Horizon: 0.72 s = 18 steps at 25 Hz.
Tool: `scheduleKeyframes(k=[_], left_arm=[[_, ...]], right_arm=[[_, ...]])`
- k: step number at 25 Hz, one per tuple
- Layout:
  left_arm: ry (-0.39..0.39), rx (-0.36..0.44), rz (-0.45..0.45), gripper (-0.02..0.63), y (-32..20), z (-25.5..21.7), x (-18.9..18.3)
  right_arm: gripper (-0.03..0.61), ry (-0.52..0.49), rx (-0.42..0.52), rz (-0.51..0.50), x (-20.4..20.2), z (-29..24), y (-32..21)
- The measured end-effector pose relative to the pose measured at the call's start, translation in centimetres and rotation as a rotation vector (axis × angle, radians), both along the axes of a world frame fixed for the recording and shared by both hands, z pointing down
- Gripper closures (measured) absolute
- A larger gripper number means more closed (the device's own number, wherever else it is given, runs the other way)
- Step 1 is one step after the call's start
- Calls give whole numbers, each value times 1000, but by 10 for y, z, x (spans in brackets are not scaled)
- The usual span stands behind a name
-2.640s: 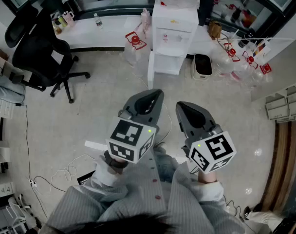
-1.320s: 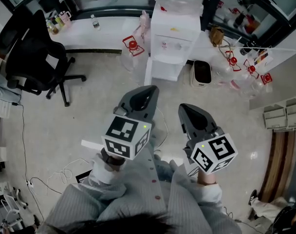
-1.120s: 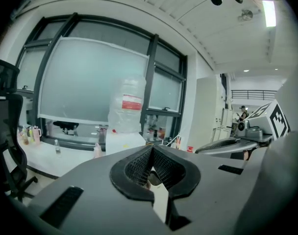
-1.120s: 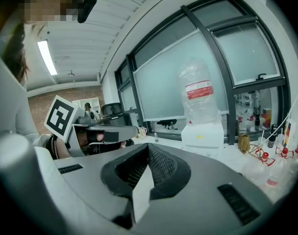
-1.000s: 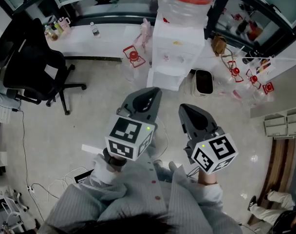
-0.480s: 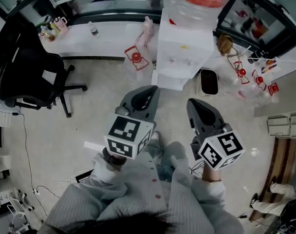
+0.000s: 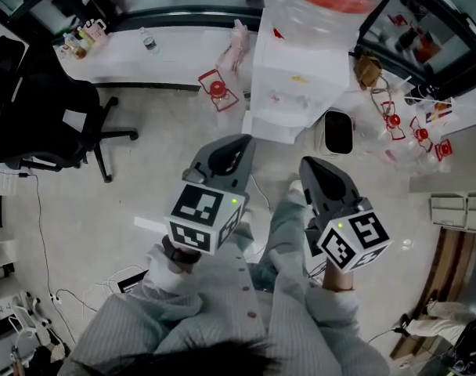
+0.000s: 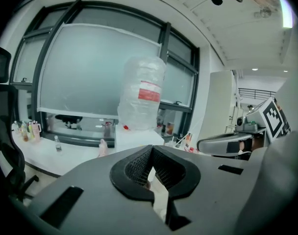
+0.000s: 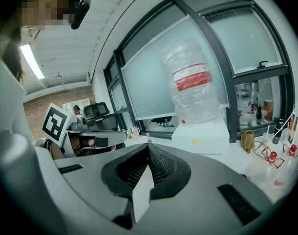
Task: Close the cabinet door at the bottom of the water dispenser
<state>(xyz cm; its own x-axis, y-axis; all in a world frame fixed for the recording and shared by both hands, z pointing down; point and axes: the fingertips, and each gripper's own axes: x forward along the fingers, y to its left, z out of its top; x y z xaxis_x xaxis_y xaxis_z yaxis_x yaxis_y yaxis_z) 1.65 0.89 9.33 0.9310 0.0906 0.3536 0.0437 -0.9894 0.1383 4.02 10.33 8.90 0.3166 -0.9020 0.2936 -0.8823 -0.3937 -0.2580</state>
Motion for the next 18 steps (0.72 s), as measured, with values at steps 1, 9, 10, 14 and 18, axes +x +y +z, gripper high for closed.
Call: scheduleKeyframes(k=[1,9,10,14,18], left_arm=[[-1,-1,-9,603,-1,0,6],[-8,-7,-116,603,-9,1,71],[-8,-9,-136,603,-10,0,80],[-5,-4,-222,603,-12,-4,114],[2,-7,-329,603,-13,-5,137]], right_arm=[[565,-1,-1,-11,7,0,-2],[565,-2,-17,-138,77,0,-17],[565,-1,-18,-161,87,-1,-18],[565,4,-12,-255,124,-4,-24],[565,2,-15,-364,150,-4,-32]])
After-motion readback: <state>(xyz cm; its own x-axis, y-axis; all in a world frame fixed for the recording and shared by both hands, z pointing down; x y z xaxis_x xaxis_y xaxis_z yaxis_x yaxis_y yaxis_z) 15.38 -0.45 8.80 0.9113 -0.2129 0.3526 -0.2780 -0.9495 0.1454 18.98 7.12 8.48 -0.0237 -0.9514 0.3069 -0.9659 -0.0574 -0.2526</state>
